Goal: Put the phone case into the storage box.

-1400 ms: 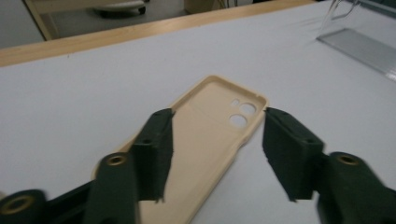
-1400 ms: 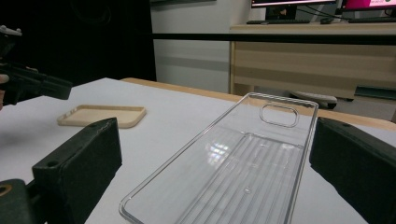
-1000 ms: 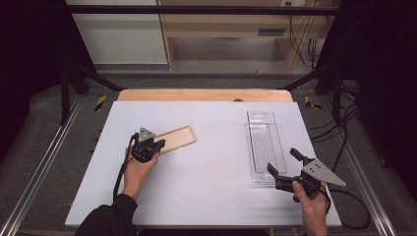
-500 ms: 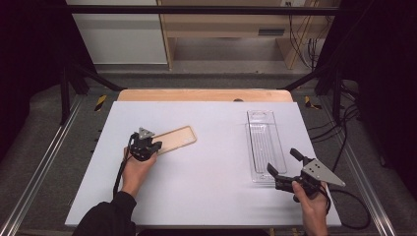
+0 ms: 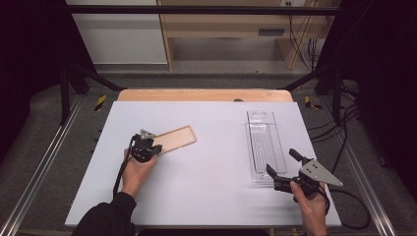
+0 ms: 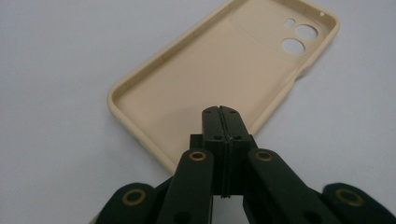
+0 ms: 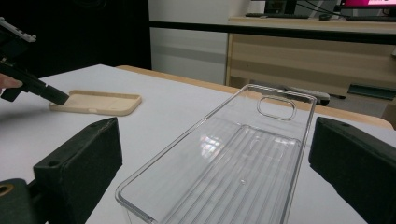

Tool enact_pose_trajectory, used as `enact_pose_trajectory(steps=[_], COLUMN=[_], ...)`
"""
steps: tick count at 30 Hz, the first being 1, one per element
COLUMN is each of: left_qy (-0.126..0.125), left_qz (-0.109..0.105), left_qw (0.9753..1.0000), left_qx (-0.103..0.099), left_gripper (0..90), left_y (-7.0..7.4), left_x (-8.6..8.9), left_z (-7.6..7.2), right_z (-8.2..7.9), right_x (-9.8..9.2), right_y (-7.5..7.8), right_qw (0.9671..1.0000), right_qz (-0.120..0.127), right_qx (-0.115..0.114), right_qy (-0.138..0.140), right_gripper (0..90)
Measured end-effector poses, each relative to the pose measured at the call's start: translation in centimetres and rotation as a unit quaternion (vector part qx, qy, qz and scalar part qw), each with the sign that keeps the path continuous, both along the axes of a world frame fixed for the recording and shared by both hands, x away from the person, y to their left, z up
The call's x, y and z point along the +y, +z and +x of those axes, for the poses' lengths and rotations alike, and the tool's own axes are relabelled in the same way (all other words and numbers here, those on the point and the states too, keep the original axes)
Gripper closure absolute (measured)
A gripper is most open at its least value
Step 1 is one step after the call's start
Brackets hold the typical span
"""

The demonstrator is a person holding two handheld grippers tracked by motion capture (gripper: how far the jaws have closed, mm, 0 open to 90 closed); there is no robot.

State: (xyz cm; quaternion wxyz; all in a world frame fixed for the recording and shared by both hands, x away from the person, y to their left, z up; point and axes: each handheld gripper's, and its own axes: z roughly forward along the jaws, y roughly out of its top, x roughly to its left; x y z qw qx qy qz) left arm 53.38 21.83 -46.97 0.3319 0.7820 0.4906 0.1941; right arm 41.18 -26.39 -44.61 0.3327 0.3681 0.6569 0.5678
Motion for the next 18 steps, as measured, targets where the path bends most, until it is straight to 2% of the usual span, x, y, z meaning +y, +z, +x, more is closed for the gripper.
enact_pose_trajectory(steps=[9,18], left_qy=[0.002,-0.019], left_qz=[0.007,0.015], left_qw=[0.9998,0.9993], left_qx=[0.020,0.030], left_gripper=[90.0,90.0], left_y=[0.00,0.06], left_x=[0.61,0.89], left_z=[0.03,-0.52], right_z=[-0.01,-0.03], right_x=[-0.07,-0.22], right_y=[-0.10,-0.17], right_qw=[1.0000,1.0000], right_qz=[0.000,0.001], right_qx=[0.002,0.003], right_qy=[-0.001,-0.003], right_gripper=[2.8,2.8])
